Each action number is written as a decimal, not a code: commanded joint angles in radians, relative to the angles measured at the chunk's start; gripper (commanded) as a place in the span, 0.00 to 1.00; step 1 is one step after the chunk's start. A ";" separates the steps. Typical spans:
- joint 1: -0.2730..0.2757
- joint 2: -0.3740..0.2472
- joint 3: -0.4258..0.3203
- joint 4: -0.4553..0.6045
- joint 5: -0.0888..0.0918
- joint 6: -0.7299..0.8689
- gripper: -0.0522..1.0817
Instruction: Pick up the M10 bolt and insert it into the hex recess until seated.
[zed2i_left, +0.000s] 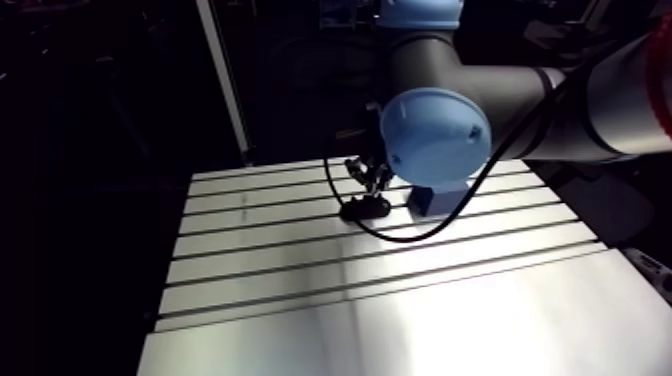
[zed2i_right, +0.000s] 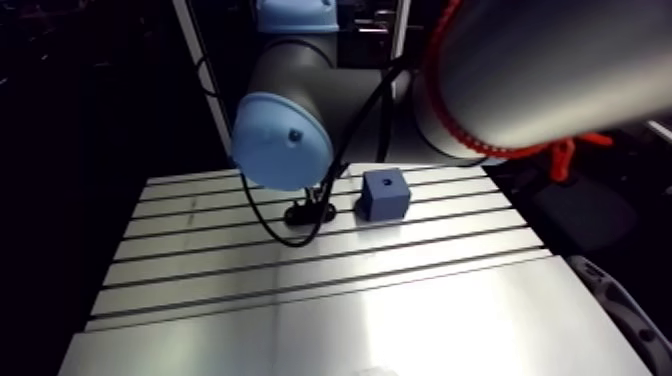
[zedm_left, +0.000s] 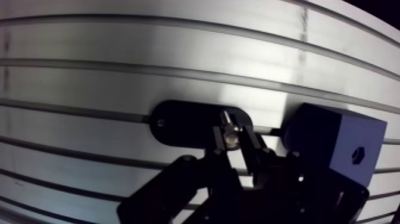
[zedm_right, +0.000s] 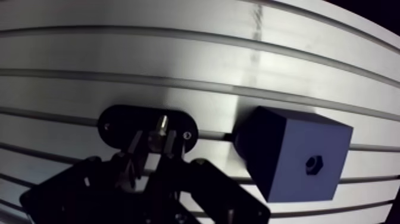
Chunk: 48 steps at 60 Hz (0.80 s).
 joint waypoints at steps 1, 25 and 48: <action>0.000 -0.007 -0.010 0.006 0.002 -0.001 0.69; 0.002 -0.044 -0.085 0.130 0.023 0.006 0.69; -0.024 -0.113 -0.284 0.508 0.018 0.014 0.69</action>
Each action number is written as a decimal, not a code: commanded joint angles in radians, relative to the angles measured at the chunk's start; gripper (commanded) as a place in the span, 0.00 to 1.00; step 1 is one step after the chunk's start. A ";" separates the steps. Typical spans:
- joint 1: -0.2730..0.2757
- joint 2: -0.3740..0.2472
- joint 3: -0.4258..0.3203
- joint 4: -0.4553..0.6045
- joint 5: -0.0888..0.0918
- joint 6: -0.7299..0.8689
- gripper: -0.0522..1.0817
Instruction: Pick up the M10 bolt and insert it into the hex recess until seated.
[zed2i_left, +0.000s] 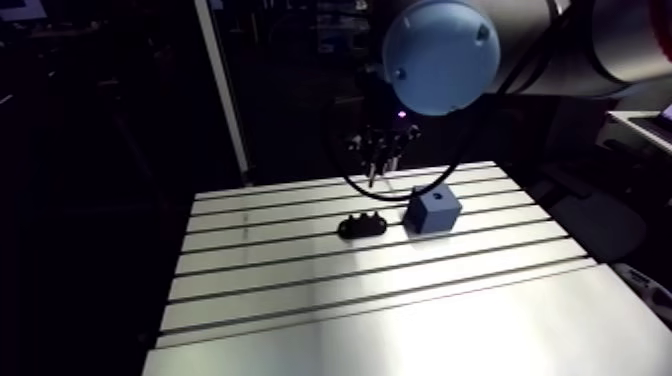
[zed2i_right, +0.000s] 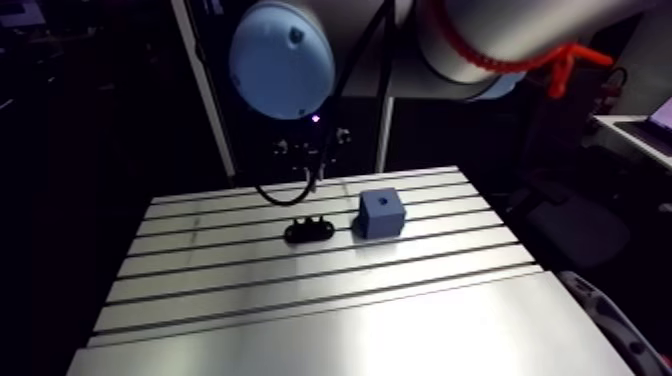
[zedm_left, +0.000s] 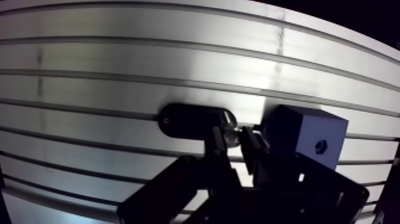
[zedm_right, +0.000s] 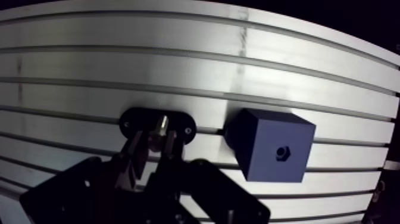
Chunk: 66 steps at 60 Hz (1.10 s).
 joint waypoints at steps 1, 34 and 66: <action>-0.018 -0.035 -0.129 0.239 -0.004 0.004 0.69; -0.163 -0.010 -0.255 0.465 -0.076 -0.018 0.69; -0.185 0.020 -0.217 0.398 -0.070 -0.056 0.69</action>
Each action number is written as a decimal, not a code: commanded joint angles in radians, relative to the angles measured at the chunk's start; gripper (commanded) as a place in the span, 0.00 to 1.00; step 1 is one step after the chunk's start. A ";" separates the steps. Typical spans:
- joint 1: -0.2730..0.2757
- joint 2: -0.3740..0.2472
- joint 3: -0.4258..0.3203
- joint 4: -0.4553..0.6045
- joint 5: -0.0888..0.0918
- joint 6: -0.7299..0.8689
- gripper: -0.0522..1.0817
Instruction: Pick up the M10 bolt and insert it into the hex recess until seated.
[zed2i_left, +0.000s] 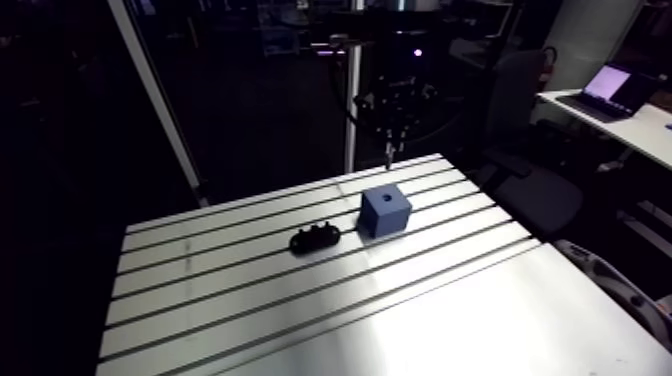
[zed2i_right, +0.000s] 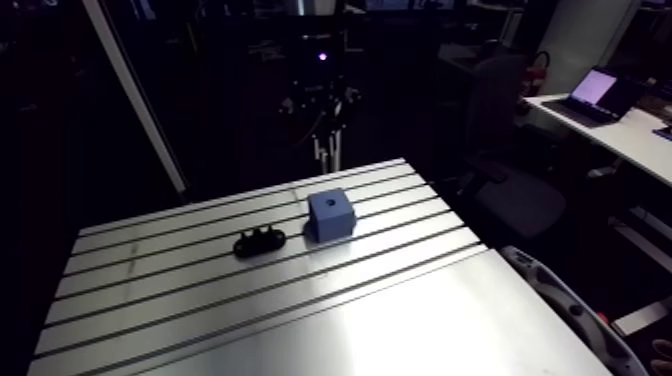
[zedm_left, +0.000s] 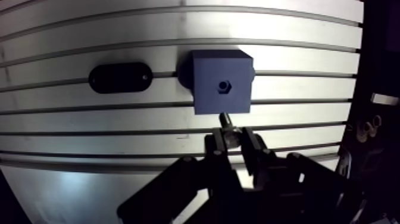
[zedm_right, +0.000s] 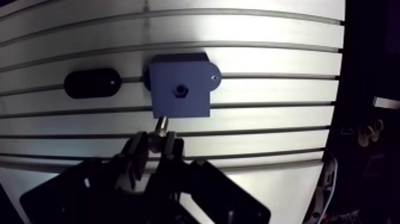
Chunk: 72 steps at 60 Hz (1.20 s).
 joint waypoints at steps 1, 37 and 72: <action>-0.010 0.012 0.010 -0.018 0.003 -0.013 0.70; -0.024 0.049 0.022 -0.055 0.008 -0.021 0.70; -0.027 0.092 0.036 -0.116 0.010 -0.027 0.70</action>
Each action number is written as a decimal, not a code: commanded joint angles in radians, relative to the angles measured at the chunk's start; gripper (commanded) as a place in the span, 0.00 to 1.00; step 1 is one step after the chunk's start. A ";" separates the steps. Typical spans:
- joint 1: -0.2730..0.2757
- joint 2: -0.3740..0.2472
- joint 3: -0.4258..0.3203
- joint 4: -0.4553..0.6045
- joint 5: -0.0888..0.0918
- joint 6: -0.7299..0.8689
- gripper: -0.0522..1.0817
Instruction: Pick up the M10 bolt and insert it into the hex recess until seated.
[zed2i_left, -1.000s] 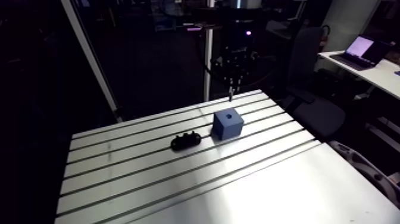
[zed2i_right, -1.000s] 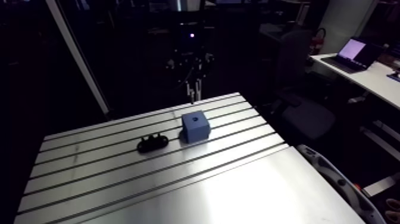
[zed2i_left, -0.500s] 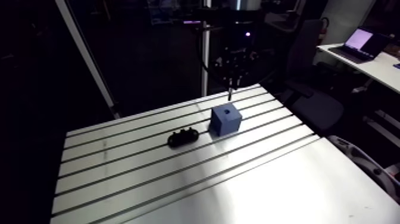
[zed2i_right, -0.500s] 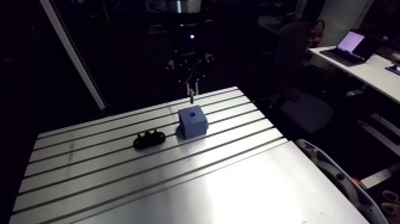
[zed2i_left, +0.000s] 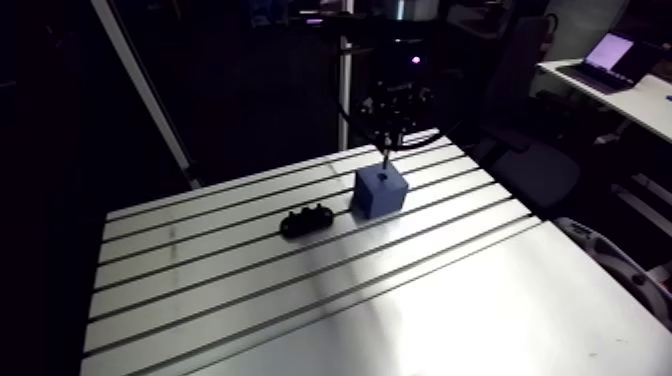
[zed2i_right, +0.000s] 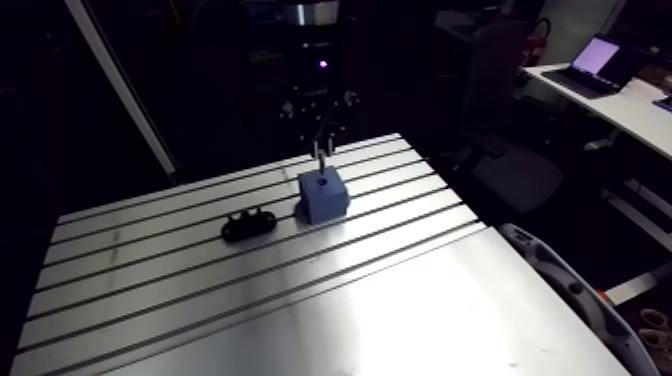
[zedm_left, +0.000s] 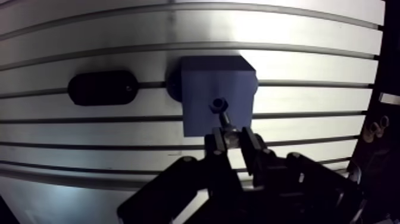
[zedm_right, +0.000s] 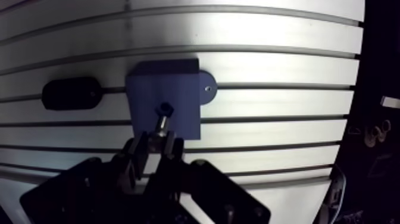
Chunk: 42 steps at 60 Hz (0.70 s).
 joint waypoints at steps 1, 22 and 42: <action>0.000 0.006 0.006 -0.037 0.001 -0.001 0.70; 0.003 0.006 0.011 -0.042 0.014 0.002 0.70; 0.000 0.006 0.017 -0.042 0.029 0.002 0.70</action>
